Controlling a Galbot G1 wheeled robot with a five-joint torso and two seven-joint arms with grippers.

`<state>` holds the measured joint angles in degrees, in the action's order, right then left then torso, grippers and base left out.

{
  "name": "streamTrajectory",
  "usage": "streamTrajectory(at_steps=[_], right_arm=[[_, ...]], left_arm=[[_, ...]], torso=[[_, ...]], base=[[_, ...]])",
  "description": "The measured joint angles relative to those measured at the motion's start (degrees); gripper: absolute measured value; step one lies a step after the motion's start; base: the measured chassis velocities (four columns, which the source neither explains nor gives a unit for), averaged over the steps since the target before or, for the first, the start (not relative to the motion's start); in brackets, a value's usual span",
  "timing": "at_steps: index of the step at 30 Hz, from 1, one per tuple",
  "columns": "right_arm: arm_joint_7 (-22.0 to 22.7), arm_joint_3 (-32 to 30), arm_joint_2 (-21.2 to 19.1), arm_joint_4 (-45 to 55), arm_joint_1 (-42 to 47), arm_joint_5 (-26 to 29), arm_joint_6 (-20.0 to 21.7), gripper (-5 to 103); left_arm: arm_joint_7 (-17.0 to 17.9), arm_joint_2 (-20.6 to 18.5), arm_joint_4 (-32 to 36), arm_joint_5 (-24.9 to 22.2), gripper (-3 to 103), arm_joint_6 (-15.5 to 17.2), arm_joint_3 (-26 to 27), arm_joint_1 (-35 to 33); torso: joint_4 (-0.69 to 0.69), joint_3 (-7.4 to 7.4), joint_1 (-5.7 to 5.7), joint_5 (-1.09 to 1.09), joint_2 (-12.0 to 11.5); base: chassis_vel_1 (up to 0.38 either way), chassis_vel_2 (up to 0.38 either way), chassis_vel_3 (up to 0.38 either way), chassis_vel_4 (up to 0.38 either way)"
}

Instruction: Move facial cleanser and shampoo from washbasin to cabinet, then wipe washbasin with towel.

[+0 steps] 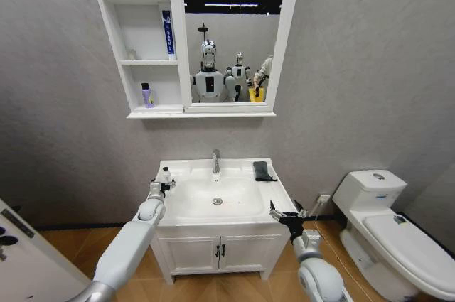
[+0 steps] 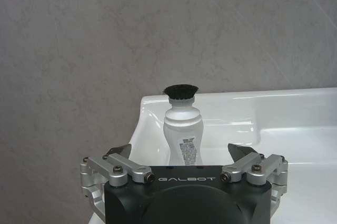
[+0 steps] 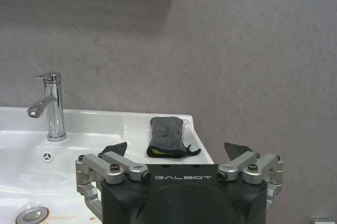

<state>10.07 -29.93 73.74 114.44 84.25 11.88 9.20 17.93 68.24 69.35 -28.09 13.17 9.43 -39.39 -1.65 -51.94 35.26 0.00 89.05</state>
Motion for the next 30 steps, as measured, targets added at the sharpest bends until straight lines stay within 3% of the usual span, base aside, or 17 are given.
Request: streamTrajectory(at_steps=[12, 20, 22, 26, 30], right_arm=[[-0.04, -0.31, -0.11, -1.55, -0.53, 0.35, -0.09, 100], [-0.14, -0.69, -0.09, -1.82, 0.34, -0.08, -0.92, 100], [-0.15, -0.7, -0.03, -1.83, 0.49, -0.09, -1.02, 100], [-0.06, -0.77, -0.03, -2.11, 0.47, -0.18, -1.23, 100], [-0.03, -0.77, -0.07, -2.11, 0.46, -0.34, -1.23, 100]], left_arm=[[-2.24, 2.21, -5.98, 1.44, 103, -2.66, 0.64, 2.79], [-2.62, 3.9, -8.82, 2.32, 96, -3.71, 1.16, 4.16], [-2.63, 4.27, -9.55, 2.53, 92, -4.07, 1.32, 4.4], [-2.86, 5.1, -11.31, 2.86, 70, -4.53, 1.92, 5.34], [-3.07, 5.13, -11.75, 2.88, 64, -4.7, 2.07, 5.77]], torso=[[0.0, 0.0, 0.0, -0.01, 0.0], [0.0, 0.0, 0.0, 0.0, 0.0], [0.0, 0.0, 0.0, 0.0, 0.0], [0.0, 0.0, 0.0, 0.0, 0.0], [0.0, 0.0, 0.0, 0.0, 0.0]], base=[[0.0, 0.0, 0.0, 0.0], [0.0, 0.0, 0.0, 0.0], [0.0, 0.0, 0.0, 0.0], [0.0, 0.0, 0.0, 0.0], [0.0, 0.0, 0.0, 0.0]])
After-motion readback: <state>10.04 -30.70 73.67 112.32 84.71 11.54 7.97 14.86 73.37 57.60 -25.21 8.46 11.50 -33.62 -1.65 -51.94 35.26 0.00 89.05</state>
